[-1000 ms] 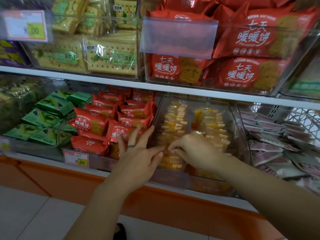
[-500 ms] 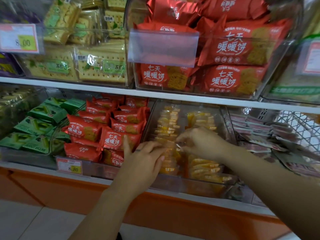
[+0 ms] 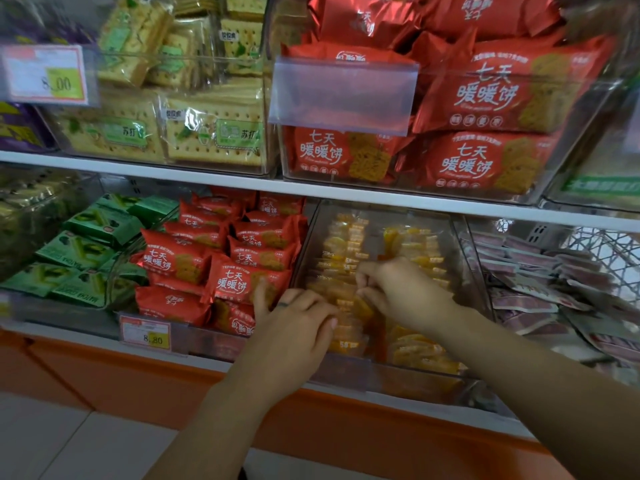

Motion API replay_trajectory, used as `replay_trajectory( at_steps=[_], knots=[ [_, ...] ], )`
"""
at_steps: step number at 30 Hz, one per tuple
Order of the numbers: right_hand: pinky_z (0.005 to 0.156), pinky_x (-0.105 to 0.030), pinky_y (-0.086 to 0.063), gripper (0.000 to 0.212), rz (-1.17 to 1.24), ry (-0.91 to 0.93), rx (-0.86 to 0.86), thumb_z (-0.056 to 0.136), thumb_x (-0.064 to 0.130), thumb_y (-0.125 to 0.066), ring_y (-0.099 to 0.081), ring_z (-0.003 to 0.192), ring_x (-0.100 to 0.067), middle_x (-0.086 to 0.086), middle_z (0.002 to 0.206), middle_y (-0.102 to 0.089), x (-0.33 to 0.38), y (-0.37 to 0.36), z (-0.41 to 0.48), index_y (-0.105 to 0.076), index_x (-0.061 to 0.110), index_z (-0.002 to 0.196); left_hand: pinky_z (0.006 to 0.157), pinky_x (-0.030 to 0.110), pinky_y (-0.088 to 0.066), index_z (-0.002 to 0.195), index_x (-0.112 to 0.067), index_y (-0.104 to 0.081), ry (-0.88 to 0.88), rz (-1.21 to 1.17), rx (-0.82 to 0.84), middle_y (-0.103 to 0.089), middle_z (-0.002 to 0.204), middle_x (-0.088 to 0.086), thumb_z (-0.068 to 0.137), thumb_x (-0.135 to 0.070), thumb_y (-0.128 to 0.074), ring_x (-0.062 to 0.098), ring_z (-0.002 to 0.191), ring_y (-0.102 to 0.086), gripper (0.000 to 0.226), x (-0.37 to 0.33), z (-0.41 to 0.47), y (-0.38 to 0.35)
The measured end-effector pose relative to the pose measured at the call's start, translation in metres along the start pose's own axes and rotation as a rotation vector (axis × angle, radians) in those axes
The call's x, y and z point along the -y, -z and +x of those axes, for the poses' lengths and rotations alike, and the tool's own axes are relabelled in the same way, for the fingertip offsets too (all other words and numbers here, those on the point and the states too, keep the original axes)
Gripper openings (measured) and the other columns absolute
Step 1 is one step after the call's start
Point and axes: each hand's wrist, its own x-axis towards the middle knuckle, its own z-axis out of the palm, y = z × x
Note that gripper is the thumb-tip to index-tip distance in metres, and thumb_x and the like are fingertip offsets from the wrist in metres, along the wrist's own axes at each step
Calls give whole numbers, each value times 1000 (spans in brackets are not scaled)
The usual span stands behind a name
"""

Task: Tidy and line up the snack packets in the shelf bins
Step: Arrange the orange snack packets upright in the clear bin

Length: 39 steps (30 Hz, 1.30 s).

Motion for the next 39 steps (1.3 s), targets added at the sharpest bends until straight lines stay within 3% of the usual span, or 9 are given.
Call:
replay_trajectory(
  at_steps=[5,10,16,22,26,29,33,36,39],
  knots=[
    [60,-29,-48,11,97,-5,-136,87,18,-62,-58,64,-10,11,66,-59,3,-3,-2,-56,23,79,108,46,20,112,-36,-59,21,-11,32,-48,108,-22,86,-50,-8,1,108,-47,59,-2,1,3],
    [57,-21,-44,10,128,-38,-183,88,18,-62,-58,63,-8,12,65,-57,14,-12,0,-56,23,82,109,47,20,120,-37,-54,65,-11,103,-45,117,-21,100,-38,-29,-1,113,-43,32,-5,2,7],
    [69,-23,-44,10,25,-59,4,90,25,-59,-60,84,-12,6,91,-64,25,0,6,-60,22,99,109,47,22,123,-38,-53,82,-28,123,-45,118,-22,100,-36,-30,-4,115,-40,32,-5,0,13],
    [77,-30,-50,21,-7,-114,305,92,23,-56,-61,83,-16,-3,88,-68,30,6,32,-72,12,87,110,42,20,124,-38,-54,71,-74,97,-46,110,-24,100,-34,-33,-4,113,-42,32,-4,-2,15],
    [62,-18,-43,24,155,-149,138,95,19,-52,-58,61,-5,10,63,-57,24,14,25,-72,9,85,109,40,22,124,-39,-53,50,-88,67,-50,118,-23,100,-34,-32,-5,116,-42,32,-2,-3,15],
    [62,-11,-39,22,187,-118,28,95,20,-52,-56,64,1,18,66,-56,26,14,18,-73,13,96,110,39,20,121,-38,-56,37,-97,45,-51,113,-22,100,-33,-34,-5,114,-43,31,0,-2,12],
    [60,-13,-30,31,160,46,-77,92,11,-55,-43,55,5,18,57,-42,28,-4,15,-63,19,64,110,40,20,116,-34,-59,28,-92,1,-55,114,-19,99,-33,-36,-1,117,-44,29,0,-2,11],
    [72,-11,-33,14,116,102,-102,90,12,-60,-58,80,-8,9,80,-58,21,-13,15,-74,12,91,109,43,19,114,-35,-62,11,-106,-33,-55,122,-21,90,-49,-25,0,130,-31,46,1,-2,10],
    [78,-11,-34,18,63,122,20,89,18,-62,-60,97,-11,1,101,-69,16,-9,23,-72,13,104,108,46,21,121,-40,-59,-20,-39,-26,-44,136,-23,78,-66,-20,5,141,-12,64,8,-5,9]
  ],
)
